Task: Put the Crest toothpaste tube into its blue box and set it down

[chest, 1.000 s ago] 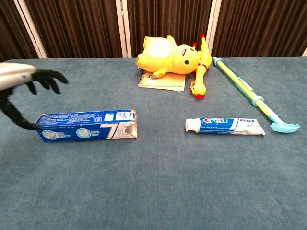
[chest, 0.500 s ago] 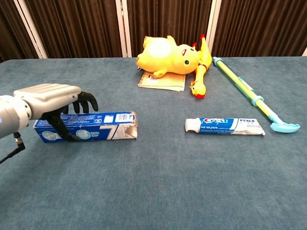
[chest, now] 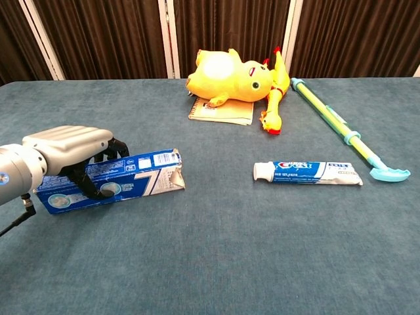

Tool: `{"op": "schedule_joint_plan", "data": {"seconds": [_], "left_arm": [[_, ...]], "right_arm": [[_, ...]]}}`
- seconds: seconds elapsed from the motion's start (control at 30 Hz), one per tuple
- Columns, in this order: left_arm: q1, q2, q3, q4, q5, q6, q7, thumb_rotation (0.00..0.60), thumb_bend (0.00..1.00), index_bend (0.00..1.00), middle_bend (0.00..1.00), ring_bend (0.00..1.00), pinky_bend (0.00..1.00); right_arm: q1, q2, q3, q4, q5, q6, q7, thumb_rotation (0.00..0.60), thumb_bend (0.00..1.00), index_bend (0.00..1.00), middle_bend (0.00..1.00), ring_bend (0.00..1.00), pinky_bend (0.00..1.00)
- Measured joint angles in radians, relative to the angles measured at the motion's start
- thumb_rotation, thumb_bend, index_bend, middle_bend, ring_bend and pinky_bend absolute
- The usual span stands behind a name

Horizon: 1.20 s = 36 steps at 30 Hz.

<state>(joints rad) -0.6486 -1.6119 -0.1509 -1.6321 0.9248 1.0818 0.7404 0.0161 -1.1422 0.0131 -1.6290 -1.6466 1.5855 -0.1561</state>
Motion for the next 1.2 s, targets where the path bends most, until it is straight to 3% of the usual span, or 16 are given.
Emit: {"op": "schedule_joint_plan", "data": {"seconds": [0.4, 0.6, 0.73, 1.0, 1.2], "left_arm": [[0.006, 0.025, -0.019, -0.026, 0.127, 0.034, -0.136, 0.6, 0.37, 0.38, 0.52, 0.49, 0.52], [0.006, 0.08, -0.021, -0.036, 0.256, 0.05, -0.214, 0.6, 0.37, 0.38, 0.52, 0.49, 0.52], [-0.003, 0.136, -0.024, -0.023, 0.362, 0.056, -0.286, 0.6, 0.37, 0.38, 0.52, 0.49, 0.52], [-0.034, 0.224, -0.044, -0.034, 0.434, 0.039, -0.361, 0.6, 0.37, 0.38, 0.52, 0.49, 0.52], [-0.045, 0.26, -0.059, -0.056, 0.436, 0.027, -0.393, 0.6, 0.37, 0.37, 0.52, 0.49, 0.52]], "right_arm": [[0.01, 0.001, 0.007, 0.0, 0.006, -0.014, -0.008, 0.6, 0.46, 0.0, 0.0, 0.0, 0.0], [0.049, 0.005, 0.025, -0.025, 0.0, -0.054, -0.045, 0.6, 0.46, 0.0, 0.07, 0.0, 0.0], [0.097, 0.009, 0.04, -0.05, 0.014, -0.138, -0.104, 0.6, 0.46, 0.0, 0.09, 0.0, 0.0], [0.255, -0.015, 0.103, -0.128, 0.202, -0.43, -0.338, 0.6, 0.46, 0.07, 0.15, 0.04, 0.0], [0.37, -0.126, 0.149, -0.14, 0.396, -0.545, -0.516, 0.6, 0.46, 0.08, 0.15, 0.04, 0.0]]}}
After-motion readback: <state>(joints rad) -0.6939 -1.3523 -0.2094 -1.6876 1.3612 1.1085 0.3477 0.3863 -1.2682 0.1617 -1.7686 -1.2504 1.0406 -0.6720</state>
